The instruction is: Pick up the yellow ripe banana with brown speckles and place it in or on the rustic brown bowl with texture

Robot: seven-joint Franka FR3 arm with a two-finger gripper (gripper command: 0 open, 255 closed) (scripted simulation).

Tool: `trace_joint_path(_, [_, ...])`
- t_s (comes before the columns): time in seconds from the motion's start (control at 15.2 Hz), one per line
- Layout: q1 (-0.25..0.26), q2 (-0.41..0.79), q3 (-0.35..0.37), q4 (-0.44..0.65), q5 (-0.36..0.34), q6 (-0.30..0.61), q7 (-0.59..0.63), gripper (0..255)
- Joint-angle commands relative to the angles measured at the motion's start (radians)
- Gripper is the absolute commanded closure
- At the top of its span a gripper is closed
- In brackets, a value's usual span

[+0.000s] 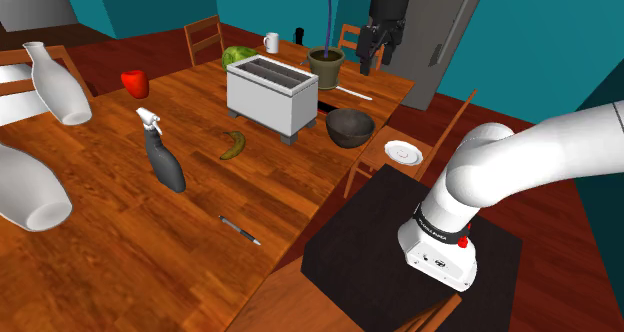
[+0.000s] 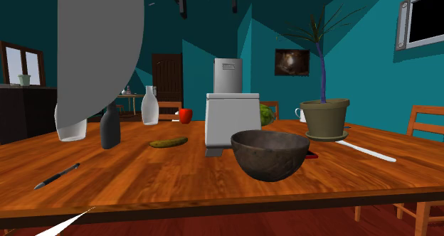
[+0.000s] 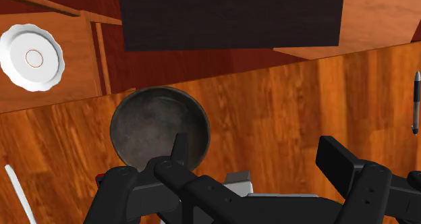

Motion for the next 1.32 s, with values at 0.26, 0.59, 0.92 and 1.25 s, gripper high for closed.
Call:
trace_joint_path(0.26, [0.005,0.123,0.031,0.005,0.023,0.104,0.050,0])
trace_joint_path(0.59, [0.010,0.294,0.068,0.043,0.042,0.222,0.110,0])
trace_joint_path(0.92, [0.014,0.479,0.099,0.114,0.047,0.319,0.168,0])
trace_joint_path(1.25, [0.019,0.671,0.124,0.218,0.039,0.392,0.227,0])
